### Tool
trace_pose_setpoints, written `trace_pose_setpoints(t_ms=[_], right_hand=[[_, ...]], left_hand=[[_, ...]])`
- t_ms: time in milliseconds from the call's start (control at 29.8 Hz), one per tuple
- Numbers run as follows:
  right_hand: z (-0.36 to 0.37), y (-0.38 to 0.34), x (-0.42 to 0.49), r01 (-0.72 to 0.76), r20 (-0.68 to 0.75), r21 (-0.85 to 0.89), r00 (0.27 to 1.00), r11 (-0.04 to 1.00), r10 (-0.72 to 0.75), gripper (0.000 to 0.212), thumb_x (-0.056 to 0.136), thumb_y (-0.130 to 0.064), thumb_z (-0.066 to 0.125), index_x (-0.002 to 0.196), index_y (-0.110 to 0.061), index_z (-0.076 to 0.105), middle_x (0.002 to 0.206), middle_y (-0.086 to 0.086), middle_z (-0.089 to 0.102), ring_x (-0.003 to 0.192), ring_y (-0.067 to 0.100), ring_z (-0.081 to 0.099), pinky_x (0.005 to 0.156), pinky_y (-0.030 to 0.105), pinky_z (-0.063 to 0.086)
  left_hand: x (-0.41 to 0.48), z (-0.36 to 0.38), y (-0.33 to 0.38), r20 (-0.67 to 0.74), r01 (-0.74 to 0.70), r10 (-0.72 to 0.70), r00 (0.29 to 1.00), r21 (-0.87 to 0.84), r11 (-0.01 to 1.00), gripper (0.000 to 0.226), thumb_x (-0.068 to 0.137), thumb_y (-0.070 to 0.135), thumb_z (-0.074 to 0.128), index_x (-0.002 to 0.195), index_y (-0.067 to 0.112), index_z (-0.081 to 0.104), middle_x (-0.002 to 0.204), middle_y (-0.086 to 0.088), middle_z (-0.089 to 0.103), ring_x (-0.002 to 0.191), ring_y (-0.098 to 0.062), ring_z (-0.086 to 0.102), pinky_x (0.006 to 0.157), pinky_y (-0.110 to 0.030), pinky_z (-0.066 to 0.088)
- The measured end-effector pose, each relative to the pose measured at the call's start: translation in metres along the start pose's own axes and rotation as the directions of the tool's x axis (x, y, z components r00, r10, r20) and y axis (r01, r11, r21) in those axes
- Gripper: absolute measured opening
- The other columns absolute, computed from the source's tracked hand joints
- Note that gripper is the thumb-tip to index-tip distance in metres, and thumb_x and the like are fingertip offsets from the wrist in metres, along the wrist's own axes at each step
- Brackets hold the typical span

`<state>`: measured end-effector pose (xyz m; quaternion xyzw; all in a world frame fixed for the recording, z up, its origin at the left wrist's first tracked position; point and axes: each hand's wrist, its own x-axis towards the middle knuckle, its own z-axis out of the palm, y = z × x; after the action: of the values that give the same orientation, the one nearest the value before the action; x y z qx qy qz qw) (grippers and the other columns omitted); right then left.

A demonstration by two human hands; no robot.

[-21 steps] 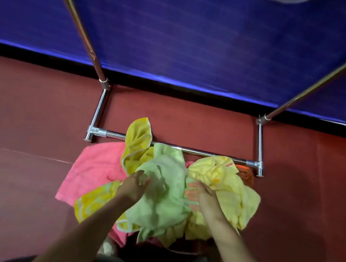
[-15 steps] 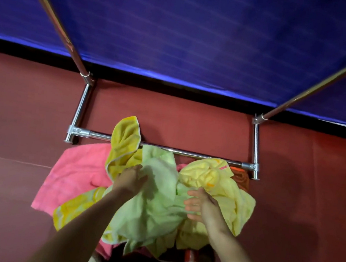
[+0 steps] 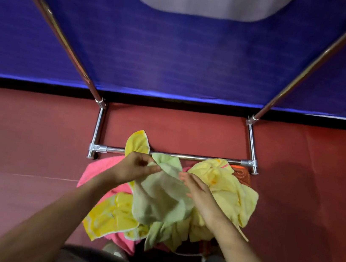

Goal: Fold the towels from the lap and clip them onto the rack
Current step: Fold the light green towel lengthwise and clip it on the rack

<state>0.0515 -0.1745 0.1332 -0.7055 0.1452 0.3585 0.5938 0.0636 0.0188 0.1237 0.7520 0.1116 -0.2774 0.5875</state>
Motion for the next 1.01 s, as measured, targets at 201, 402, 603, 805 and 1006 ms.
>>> trace_pose_setpoints(t_ms=[201,402,603,805,1006], right_hand=[[0.012,-0.058,-0.055,0.132,0.073,0.014,0.989,0.991,-0.132,0.029,0.096,-0.032,0.039,0.119,-0.024,0.054,0.113,-0.015,0.055,0.109,-0.001,0.048,0.093,0.01,0.036],[0.011,-0.105,-0.126,0.478,0.043,-0.135,0.878,0.868,-0.477,0.023,0.091,-0.01,0.048,0.069,-0.012,0.051,0.06,-0.006,0.038,0.048,-0.006,0.037,0.055,0.014,0.03],[0.007,-0.154,-0.2,0.658,-0.026,-0.045,0.751,0.751,-0.66,0.029,0.091,-0.01,0.049,0.063,-0.019,0.049,0.063,-0.005,0.037,0.051,-0.005,0.035,0.052,0.012,0.029],[0.0,-0.184,-0.266,0.735,-0.036,-0.052,0.675,0.676,-0.737,0.034,0.089,-0.021,0.053,0.055,-0.024,0.057,0.058,-0.011,0.045,0.062,0.003,0.04,0.063,0.019,0.033],[-0.008,-0.189,-0.322,0.736,-0.013,-0.101,0.672,0.669,-0.741,0.023,0.09,-0.024,0.051,0.07,-0.018,0.059,0.07,-0.003,0.05,0.072,0.009,0.048,0.074,0.022,0.037]], left_hand=[[-0.066,-0.008,0.091,-0.012,-0.189,0.189,0.982,-0.085,0.978,0.019,0.084,-0.001,0.054,0.068,0.008,0.058,0.047,0.011,0.061,0.047,0.005,0.052,0.048,-0.008,0.041],[-0.14,-0.013,0.154,-0.13,-0.395,0.385,0.914,-0.06,0.917,0.022,0.083,-0.002,0.056,0.066,0.011,0.058,0.047,0.013,0.06,0.048,0.007,0.051,0.049,-0.007,0.041],[-0.208,-0.014,0.194,-0.09,-0.519,0.518,0.851,0.007,0.855,0.027,0.087,0.006,0.054,0.062,0.012,0.047,0.077,0.001,0.058,0.069,-0.002,0.052,0.065,-0.01,0.042],[-0.275,-0.012,0.234,-0.12,-0.603,0.619,0.777,0.143,0.785,0.032,0.087,0.015,0.054,0.057,0.014,0.04,0.047,0.011,0.042,0.046,0.0,0.038,0.045,-0.01,0.031],[-0.33,-0.009,0.249,-0.015,-0.615,0.617,0.787,0.064,0.786,0.014,0.074,0.016,0.07,0.075,0.012,0.056,0.063,0.008,0.063,0.061,-0.003,0.06,0.057,-0.015,0.05]])
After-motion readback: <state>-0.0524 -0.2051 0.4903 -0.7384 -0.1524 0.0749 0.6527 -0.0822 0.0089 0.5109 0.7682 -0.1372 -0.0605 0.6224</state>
